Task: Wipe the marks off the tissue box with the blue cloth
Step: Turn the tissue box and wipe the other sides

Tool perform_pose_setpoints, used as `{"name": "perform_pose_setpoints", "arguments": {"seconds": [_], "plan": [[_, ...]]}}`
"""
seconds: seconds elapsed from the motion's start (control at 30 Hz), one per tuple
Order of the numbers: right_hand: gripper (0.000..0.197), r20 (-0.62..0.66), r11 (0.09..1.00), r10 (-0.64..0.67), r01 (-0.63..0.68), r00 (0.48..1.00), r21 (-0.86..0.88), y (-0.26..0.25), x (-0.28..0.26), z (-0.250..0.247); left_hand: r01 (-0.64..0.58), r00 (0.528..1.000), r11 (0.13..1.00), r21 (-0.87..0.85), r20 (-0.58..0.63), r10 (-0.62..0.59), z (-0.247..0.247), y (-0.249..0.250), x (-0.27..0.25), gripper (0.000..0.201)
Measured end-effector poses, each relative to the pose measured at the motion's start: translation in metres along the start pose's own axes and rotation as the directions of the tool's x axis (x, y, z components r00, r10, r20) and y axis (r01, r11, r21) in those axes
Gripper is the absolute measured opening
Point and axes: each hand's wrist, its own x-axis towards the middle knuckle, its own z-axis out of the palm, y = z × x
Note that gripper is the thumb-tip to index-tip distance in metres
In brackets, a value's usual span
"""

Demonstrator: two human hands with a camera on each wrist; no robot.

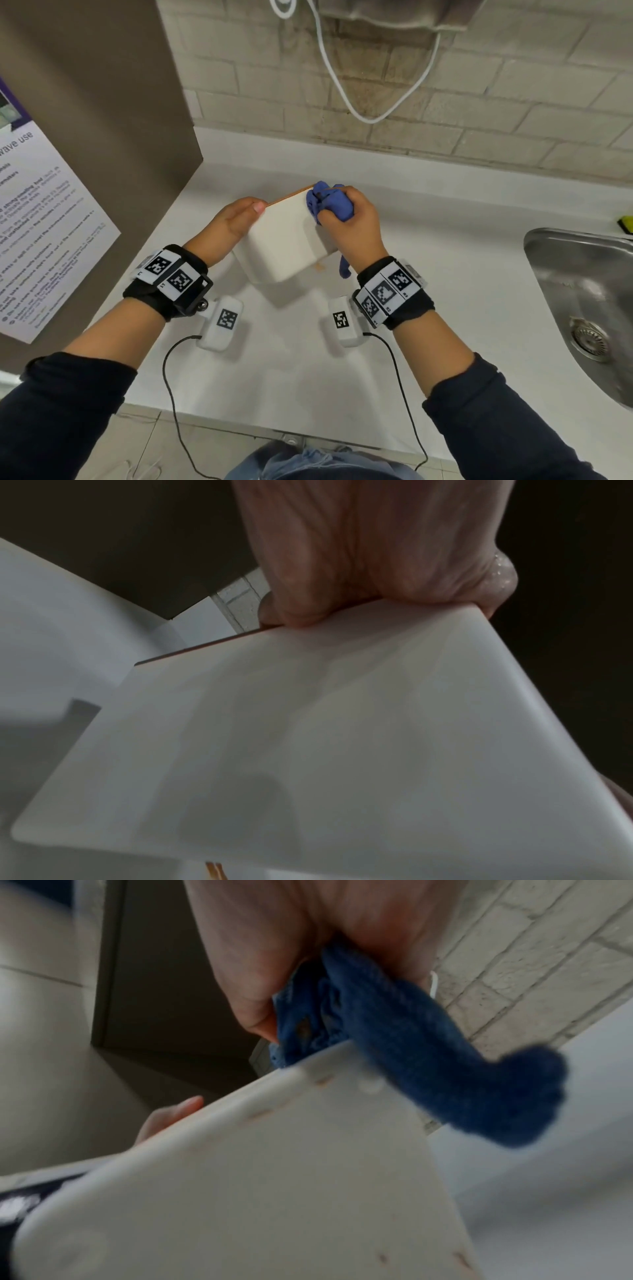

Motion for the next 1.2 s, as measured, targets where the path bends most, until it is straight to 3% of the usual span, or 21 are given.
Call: {"name": "perform_pose_setpoints", "arguments": {"seconds": [0.07, 0.2, 0.3, 0.47, 0.57, 0.67, 0.73, 0.83, 0.87, 0.9, 0.97, 1.0, 1.03, 1.1, 1.2], "plan": [[0.029, 0.001, 0.998, -0.042, 0.042, 0.999, -0.046, 0.007, -0.012, -0.004, 0.000, 1.000, 1.000, 0.003, -0.005, 0.000, -0.002, -0.001, 0.001, 0.058], [0.011, 0.035, 0.980, -0.119, 0.123, 0.992, -0.155, 0.031, -0.044, -0.025, -0.010, 1.000, 1.000, 0.005, 0.021, 0.010, -0.002, -0.002, 0.001, 0.061], [0.008, 0.133, 0.901, -0.148, 0.189, 0.980, -0.389, 0.039, -0.062, -0.045, -0.017, 0.999, 1.000, 0.004, 0.029, 0.017, -0.001, -0.003, 0.001, 0.059], [0.026, 0.020, 0.932, -0.292, 0.289, 0.956, -0.217, 0.016, -0.056, -0.025, -0.038, 0.999, 0.999, -0.011, 0.037, 0.038, 0.000, -0.004, 0.001, 0.061], [0.035, 0.092, 0.896, -0.293, 0.307, 0.952, -0.320, 0.011, -0.045, 0.003, -0.024, 0.999, 1.000, -0.011, 0.021, 0.025, 0.001, -0.004, 0.003, 0.058], [0.031, 0.267, 0.821, -0.363, 0.442, 0.893, -0.362, 0.013, -0.057, 0.017, -0.008, 1.000, 0.998, -0.058, 0.009, 0.009, -0.002, -0.004, 0.004, 0.047], [0.026, 0.415, 0.793, -0.415, 0.546, 0.809, -0.271, 0.019, -0.072, 0.014, -0.022, 1.000, 0.999, -0.046, 0.020, 0.023, -0.003, -0.003, 0.002, 0.046], [0.016, 0.627, 0.723, -0.333, 0.618, 0.704, -0.310, 0.039, -0.087, -0.010, -0.017, 1.000, 1.000, 0.024, 0.024, 0.017, -0.006, 0.001, -0.004, 0.047], [0.016, 0.641, 0.714, -0.285, 0.604, 0.713, -0.354, 0.048, -0.088, -0.023, -0.006, 1.000, 0.999, 0.046, 0.028, 0.005, -0.008, 0.002, -0.008, 0.046], [0.018, 0.595, 0.735, -0.250, 0.550, 0.764, -0.396, 0.058, -0.087, -0.037, 0.001, 0.999, 0.998, 0.060, 0.040, -0.004, -0.010, 0.004, -0.012, 0.045], [0.023, 0.302, 0.875, -0.126, 0.250, 0.945, -0.416, 0.067, -0.081, -0.066, 0.007, 0.994, 0.996, 0.094, 0.111, -0.018, -0.013, 0.008, -0.025, 0.045], [0.029, 0.103, 0.949, -0.009, 0.041, 0.995, -0.312, 0.067, -0.075, -0.077, 0.000, 0.985, 0.991, 0.134, 0.169, -0.022, -0.013, 0.009, -0.033, 0.051], [0.037, -0.053, 0.981, 0.106, -0.113, 0.993, -0.156, 0.068, -0.068, -0.087, -0.024, 0.971, 0.980, 0.196, 0.238, -0.024, -0.010, 0.009, -0.041, 0.059], [0.044, -0.216, 0.959, 0.281, -0.269, 0.935, 0.083, 0.067, -0.053, -0.103, -0.133, 0.926, 0.922, 0.362, 0.377, -0.014, -0.001, 0.003, -0.057, 0.065], [0.041, -0.142, 0.867, 0.420, -0.351, 0.896, 0.353, 0.066, -0.038, -0.110, -0.284, 0.871, 0.808, 0.516, 0.491, -0.008, 0.007, -0.018, -0.079, 0.061]]}}
